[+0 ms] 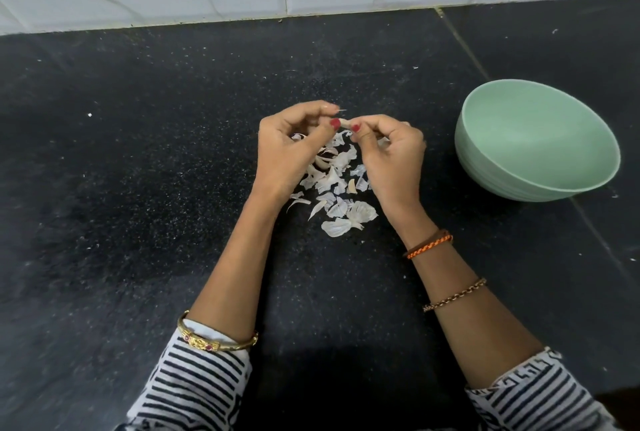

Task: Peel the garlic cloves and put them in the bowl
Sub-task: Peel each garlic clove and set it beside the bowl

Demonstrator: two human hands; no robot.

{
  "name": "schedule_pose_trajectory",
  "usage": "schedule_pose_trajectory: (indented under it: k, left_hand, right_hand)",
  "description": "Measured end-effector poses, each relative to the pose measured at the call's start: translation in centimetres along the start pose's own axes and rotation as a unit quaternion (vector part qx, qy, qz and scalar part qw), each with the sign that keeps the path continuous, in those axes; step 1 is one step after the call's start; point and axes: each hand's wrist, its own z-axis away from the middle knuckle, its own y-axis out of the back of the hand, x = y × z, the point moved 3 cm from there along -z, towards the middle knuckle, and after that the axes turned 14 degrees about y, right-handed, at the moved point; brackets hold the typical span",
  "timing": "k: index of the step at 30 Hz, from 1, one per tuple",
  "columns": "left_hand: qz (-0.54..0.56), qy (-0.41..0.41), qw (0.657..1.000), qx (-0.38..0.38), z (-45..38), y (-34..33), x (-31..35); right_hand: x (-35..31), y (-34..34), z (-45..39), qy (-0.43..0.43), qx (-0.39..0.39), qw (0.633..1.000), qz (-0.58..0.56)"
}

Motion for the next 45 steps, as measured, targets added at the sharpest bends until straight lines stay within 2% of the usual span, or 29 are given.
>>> schedule_pose_trajectory:
  k: [3, 8, 12, 25, 30, 34, 38, 42, 45]
  left_hand:
    - [-0.015, 0.000, 1.000, -0.020, 0.07, 0.03, 0.05]
    - [-0.020, -0.008, 1.000, -0.014, 0.17, 0.09, 0.28]
    - [-0.034, 0.005, 0.999, -0.014, 0.10, 0.15, 0.13]
    - [-0.058, 0.016, 0.998, -0.034, 0.53, -0.23, 0.45]
    - [-0.008, 0.069, 0.996, -0.055, 0.43, -0.05, 0.35]
    - [0.021, 0.077, 0.994, -0.074, 0.29, -0.05, 0.30]
    - [0.020, 0.081, 0.992, -0.094, 0.45, -0.16, 0.38]
    - [-0.029, 0.064, 0.993, -0.092, 0.59, 0.15, 0.51]
    - [-0.067, 0.052, 0.992, -0.097, 0.57, 0.02, 0.53]
  right_hand:
    - [-0.02, 0.02, -0.01, 0.012, -0.007, 0.999, 0.034]
    - [-0.45, 0.18, -0.05, -0.029, 0.022, 0.999, -0.032]
    - [-0.55, 0.26, -0.04, -0.023, 0.014, 0.998, -0.051]
    - [-0.09, 0.30, -0.24, 0.044, -0.057, 0.997, 0.041]
    - [0.05, 0.41, -0.65, 0.006, -0.088, 0.995, -0.049]
    - [-0.08, 0.70, -0.88, -0.042, -0.096, 0.986, -0.129]
    - [-0.16, 0.91, -0.94, -0.025, -0.062, 0.996, -0.053]
    - [-0.42, 0.89, -0.62, 0.016, -0.049, 0.998, 0.044]
    - [-0.22, 0.79, -0.41, 0.002, -0.046, 0.996, 0.072]
